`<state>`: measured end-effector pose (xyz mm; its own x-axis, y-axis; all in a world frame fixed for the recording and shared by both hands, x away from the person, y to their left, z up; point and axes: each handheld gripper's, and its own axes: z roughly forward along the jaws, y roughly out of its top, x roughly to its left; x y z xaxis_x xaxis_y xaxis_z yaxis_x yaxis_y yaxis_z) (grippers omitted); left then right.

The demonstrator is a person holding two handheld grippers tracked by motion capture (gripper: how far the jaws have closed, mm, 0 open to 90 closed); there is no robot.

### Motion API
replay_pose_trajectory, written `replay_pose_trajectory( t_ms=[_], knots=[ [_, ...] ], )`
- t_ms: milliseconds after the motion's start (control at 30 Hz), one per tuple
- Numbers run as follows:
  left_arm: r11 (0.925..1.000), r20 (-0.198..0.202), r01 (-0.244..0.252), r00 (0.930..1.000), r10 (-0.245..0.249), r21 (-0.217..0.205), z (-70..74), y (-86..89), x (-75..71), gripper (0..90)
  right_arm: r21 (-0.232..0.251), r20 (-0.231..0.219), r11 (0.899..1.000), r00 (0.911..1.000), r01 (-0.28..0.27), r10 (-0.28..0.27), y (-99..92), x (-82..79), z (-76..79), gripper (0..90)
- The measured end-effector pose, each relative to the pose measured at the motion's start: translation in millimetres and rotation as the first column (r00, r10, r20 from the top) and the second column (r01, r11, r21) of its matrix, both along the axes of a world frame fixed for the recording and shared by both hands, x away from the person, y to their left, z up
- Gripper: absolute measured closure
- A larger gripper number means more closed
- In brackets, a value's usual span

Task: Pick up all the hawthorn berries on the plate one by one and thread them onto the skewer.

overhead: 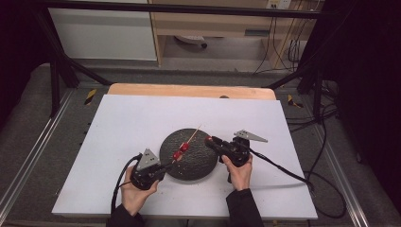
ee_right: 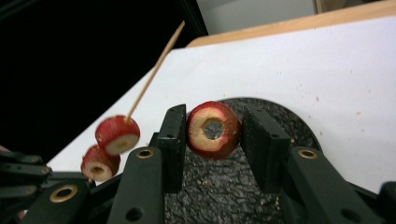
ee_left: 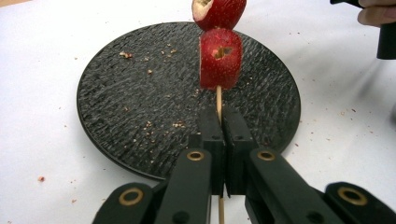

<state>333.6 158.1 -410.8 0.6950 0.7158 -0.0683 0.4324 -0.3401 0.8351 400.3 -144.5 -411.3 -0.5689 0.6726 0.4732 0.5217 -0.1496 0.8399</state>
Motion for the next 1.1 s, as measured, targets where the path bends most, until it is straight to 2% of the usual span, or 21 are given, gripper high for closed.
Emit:
replay_pose_trajectory(
  t_ms=[200, 433, 667, 1100],
  knots=[
    [0.9999, 0.0, -0.007, 1.0, 0.007, -0.01, -0.6, 0.5, -0.8, 88.5, 0.053, 0.037, 0.998, 0.9988, 0.03, -0.032, -0.8, 1.8, 4.1, 61.8],
    [0.9998, -0.001, -0.004, 1.0, 0.004, -0.021, -1.7, 0.2, -3.1, 88.5, 0.108, 0.086, 0.991, 0.9929, 0.073, -0.083, -3.6, 3.9, 10.1, 61.8],
    [0.9998, -0.001, 0.013, 0.9999, -0.013, -0.017, -2.7, -2.8, -5.9, 88.5, 0.159, 0.119, 0.982, 0.9851, 0.104, -0.124, -5.5, 7.2, 14.5, 61.8],
    [0.9991, -0.004, 0.034, 0.9994, -0.034, -0.026, -3.8, -12.4, -9.9, 88.5, 0.254, 0.156, 0.96, 0.9747, 0.117, -0.16, -3.9, 13.2, 15.4, 61.8]
  ],
)
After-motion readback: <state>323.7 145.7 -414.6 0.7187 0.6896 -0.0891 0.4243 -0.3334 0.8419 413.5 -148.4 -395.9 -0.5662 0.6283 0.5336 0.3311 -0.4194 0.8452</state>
